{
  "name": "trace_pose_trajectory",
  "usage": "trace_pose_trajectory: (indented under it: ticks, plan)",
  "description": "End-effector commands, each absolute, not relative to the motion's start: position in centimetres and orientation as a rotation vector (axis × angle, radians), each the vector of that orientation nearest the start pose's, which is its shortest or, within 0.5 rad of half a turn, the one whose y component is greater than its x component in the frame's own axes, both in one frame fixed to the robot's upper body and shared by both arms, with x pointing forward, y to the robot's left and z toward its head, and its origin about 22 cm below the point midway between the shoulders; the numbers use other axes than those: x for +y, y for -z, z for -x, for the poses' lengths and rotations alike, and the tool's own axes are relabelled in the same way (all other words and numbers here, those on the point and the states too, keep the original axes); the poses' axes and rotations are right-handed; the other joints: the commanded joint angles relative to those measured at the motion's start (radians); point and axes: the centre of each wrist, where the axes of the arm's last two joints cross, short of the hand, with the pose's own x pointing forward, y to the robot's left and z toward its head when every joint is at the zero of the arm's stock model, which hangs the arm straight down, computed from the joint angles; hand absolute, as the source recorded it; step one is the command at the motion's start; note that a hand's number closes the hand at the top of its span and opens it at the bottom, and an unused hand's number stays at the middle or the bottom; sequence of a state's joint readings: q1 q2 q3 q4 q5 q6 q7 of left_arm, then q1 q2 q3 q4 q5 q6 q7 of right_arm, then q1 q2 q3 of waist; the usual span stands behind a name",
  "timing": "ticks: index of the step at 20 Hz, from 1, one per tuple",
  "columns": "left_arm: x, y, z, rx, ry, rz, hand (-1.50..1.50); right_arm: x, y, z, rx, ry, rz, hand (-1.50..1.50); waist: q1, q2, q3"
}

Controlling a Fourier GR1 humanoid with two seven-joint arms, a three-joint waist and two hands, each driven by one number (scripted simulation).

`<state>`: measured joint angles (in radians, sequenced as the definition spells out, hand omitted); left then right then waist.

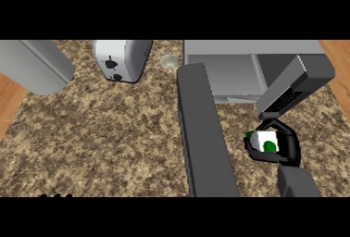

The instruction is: Pick up the milk, place it into the microwave and close the microwave

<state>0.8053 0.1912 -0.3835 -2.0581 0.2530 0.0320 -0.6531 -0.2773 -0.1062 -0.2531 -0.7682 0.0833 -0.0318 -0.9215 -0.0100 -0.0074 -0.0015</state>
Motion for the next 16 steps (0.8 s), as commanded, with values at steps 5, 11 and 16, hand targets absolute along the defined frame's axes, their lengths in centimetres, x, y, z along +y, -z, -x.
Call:
trace_pose_trajectory:
  ticks: [5,11,16]
  plan:
    - [22.5,-0.9,-5.9,-1.929,-0.263,0.11,-1.5,-27.7,7.9,-23.2,-1.984,0.012,-0.012,1.5,-0.008,0.0,0.0]
    - [21.7,0.4,-3.2,-1.907,-0.264,0.114,-1.5,-24.1,5.1,-23.9,-1.988,0.108,-0.119,1.5,0.016,0.003,0.001]
    - [22.3,-1.0,-4.4,-1.906,-0.261,0.114,-1.5,-20.8,3.7,-25.1,-2.001,0.034,-0.008,1.5,0.017,0.006,0.001]
